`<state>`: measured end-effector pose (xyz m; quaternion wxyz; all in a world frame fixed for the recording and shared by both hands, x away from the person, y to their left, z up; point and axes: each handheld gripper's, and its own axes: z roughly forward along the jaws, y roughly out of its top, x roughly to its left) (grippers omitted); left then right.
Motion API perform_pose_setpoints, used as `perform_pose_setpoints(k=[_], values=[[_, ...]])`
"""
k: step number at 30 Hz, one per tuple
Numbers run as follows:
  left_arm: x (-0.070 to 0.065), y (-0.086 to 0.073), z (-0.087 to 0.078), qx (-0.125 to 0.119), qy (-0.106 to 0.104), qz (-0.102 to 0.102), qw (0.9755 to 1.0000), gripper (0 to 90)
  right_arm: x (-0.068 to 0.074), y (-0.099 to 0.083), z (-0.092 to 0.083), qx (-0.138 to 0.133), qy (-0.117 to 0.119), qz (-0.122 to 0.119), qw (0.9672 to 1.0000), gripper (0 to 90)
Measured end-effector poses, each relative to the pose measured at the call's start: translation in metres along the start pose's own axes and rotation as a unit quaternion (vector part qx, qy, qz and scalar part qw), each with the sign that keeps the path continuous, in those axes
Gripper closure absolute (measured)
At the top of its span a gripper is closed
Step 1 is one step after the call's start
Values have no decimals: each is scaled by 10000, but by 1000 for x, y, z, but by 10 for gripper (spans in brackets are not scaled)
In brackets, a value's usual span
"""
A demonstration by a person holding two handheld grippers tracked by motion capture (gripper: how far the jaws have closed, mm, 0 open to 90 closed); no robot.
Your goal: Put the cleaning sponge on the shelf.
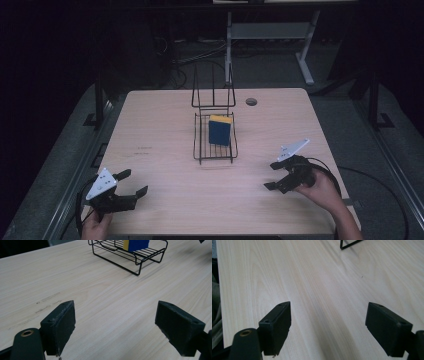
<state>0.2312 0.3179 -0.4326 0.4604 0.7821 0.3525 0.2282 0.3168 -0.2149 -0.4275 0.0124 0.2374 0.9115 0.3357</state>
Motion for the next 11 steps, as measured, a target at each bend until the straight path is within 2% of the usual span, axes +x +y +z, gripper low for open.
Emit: perform_pose_setpoints(k=[6,9,11], values=[[0,0,0,-5,-3,1,10000,161,7,-4,-3,-12,-50,-62,10000,202],[0,0,1,-1,-7,2,10000,161,13,-8,-6,-149,-152,-110,9997,191],[-1,0,1,7,-10,3,10000,161,20,-13,-8,-376,-204,-67,9991,175]])
